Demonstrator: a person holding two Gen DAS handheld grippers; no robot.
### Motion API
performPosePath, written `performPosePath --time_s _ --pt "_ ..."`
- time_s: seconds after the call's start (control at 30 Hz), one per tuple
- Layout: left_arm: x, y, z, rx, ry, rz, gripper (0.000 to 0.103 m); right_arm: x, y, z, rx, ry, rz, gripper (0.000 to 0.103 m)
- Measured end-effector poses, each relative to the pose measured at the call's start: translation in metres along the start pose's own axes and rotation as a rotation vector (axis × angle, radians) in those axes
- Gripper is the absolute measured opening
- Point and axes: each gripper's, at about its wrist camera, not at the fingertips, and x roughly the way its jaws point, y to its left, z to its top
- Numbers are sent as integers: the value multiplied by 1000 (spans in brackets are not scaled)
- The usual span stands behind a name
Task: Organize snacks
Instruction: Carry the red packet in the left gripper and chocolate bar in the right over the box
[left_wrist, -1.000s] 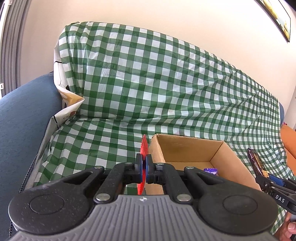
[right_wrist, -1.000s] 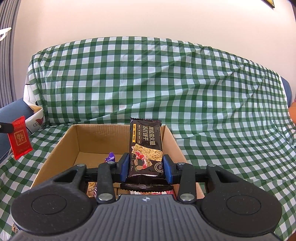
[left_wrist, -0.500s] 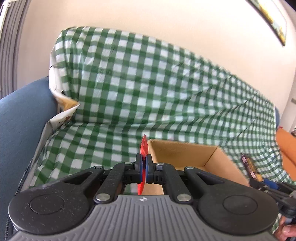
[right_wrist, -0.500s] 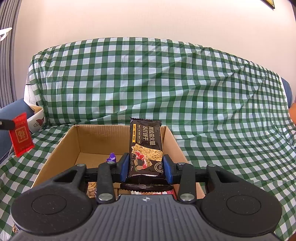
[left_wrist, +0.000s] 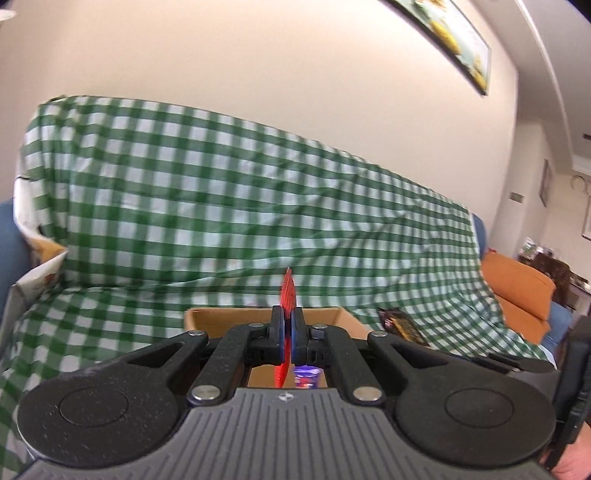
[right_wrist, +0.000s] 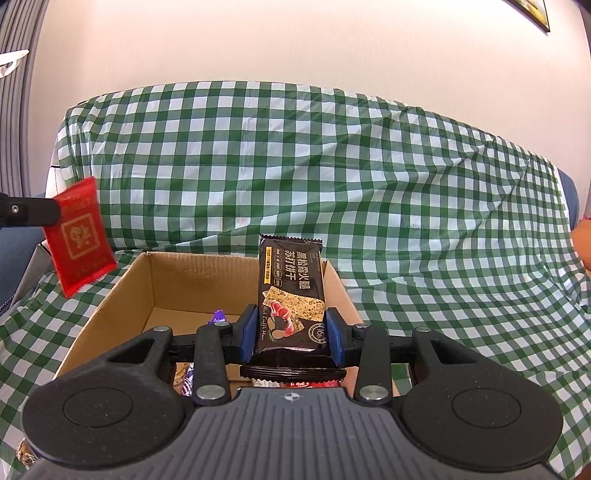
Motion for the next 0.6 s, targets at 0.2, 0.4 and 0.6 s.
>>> performPosePath --time_s 0.2,0.4,0.6 --pt "8 -22 -8 29 12 -42 2 0 -2 1 5 -14 -25 40" --pt "17 -36 -14 56 31 -66 2 0 -3 1 5 -16 -41 40" --pt "26 -42 -18 63 48 -77 2 -1 -2 0 10 -16 -54 40"
